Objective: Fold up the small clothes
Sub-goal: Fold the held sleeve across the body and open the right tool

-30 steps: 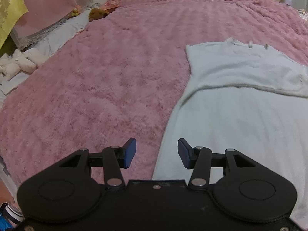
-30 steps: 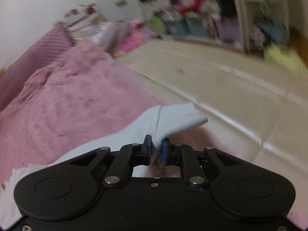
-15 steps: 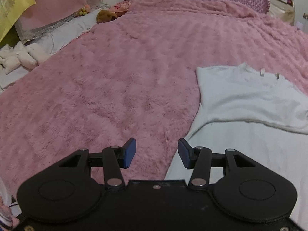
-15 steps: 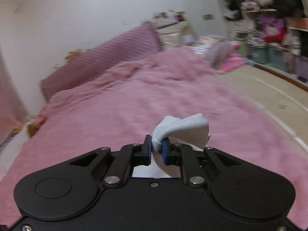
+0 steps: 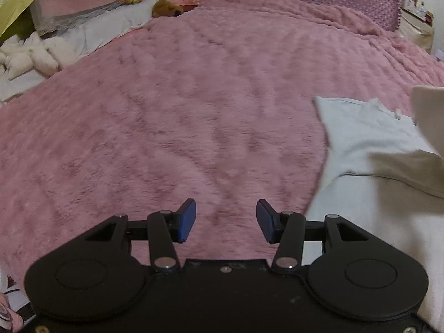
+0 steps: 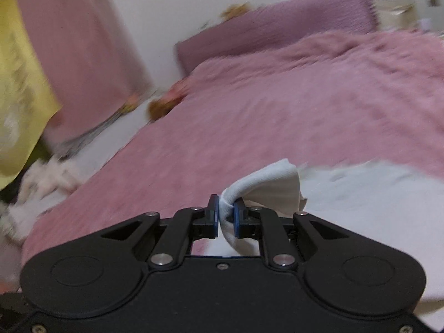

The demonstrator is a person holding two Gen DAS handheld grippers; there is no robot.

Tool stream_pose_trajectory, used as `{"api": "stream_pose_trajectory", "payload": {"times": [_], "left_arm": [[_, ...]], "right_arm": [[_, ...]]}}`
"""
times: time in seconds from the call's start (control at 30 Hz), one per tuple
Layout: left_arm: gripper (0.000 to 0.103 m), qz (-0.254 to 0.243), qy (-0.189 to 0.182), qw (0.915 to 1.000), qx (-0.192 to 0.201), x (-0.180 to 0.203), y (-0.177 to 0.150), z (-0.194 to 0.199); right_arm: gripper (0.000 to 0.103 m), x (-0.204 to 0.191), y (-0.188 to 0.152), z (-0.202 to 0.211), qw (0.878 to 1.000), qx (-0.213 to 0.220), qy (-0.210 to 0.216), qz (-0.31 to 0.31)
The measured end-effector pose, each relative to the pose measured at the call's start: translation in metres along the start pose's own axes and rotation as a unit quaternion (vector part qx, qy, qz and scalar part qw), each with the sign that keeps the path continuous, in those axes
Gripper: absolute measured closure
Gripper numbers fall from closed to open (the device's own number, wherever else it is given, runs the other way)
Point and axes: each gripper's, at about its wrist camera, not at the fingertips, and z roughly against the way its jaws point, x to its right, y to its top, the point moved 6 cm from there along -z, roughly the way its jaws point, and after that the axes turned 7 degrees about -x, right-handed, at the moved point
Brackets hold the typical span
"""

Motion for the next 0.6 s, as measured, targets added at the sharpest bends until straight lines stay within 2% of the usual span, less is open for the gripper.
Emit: {"api": "stream_pose_trajectory", "payload": {"times": [0.1,0.17,0.27,0.37,0.43,0.6], "left_arm": [[0.053,0.011,0.001,0.9999,-0.007,-0.014,0.000,-0.008],[0.053,0.012,0.002,0.9999,-0.010,-0.019,0.000,-0.009],[0.053,0.010,-0.003,0.9999,-0.011,-0.019,0.001,-0.010],[0.053,0.006,-0.006,0.9999,-0.013,-0.015,0.002,-0.010],[0.053,0.003,-0.007,0.9999,-0.013,-0.012,0.002,-0.011],[0.053,0.003,-0.004,0.9999,-0.016,-0.003,0.001,-0.006]], "right_arm": [[0.097,-0.031,-0.029,-0.045,0.999,-0.039,0.001,0.017],[0.096,-0.043,-0.053,-0.074,0.997,-0.081,0.011,0.016],[0.086,-0.047,-0.083,-0.096,0.991,-0.128,0.034,-0.009],[0.077,-0.045,-0.105,-0.097,0.987,-0.158,0.032,-0.026],[0.068,-0.045,-0.113,-0.091,0.984,-0.169,0.041,-0.036],[0.066,-0.035,-0.113,-0.048,0.984,-0.159,0.078,-0.033]]}}
